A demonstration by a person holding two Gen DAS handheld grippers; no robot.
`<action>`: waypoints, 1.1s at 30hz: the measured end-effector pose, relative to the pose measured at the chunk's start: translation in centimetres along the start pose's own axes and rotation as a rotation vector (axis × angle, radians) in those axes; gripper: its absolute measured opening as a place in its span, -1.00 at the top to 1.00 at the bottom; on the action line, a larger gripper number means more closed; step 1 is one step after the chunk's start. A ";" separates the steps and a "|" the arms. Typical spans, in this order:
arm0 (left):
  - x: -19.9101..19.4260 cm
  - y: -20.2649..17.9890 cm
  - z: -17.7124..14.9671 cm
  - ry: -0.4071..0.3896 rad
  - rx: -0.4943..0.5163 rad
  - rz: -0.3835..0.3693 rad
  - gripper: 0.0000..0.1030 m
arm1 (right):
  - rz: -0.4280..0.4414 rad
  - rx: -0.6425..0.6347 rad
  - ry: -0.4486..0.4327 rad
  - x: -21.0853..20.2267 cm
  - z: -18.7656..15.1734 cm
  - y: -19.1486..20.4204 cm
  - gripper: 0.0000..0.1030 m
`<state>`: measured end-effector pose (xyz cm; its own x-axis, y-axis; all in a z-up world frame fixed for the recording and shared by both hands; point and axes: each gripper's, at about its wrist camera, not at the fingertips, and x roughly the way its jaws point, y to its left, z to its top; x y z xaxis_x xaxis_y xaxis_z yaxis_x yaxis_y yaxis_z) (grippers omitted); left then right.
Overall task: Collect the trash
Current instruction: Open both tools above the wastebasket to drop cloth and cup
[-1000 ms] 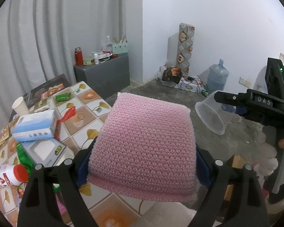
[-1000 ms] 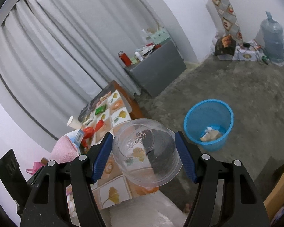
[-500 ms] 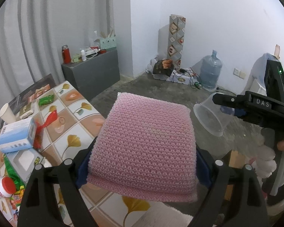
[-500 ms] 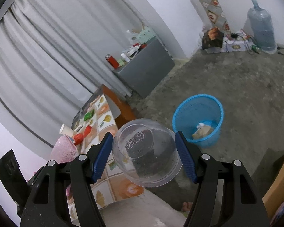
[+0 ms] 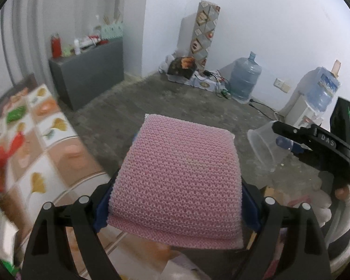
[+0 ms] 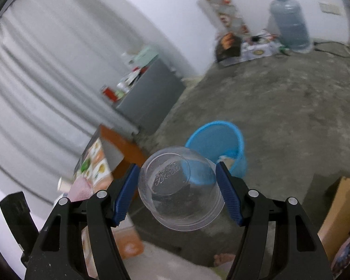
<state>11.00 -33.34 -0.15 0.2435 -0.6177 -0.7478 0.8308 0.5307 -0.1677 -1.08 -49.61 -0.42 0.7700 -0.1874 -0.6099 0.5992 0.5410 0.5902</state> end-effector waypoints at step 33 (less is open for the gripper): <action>28.5 5.7 8.0 0.436 -0.226 -0.015 -0.70 | -0.178 0.115 0.294 24.9 5.2 -9.0 -0.49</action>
<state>26.64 -52.53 -17.29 -0.0396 -0.3513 -0.9354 0.6911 0.6665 -0.2796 13.86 -63.45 -18.18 0.5655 -0.0179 -0.8245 0.7517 0.4226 0.5064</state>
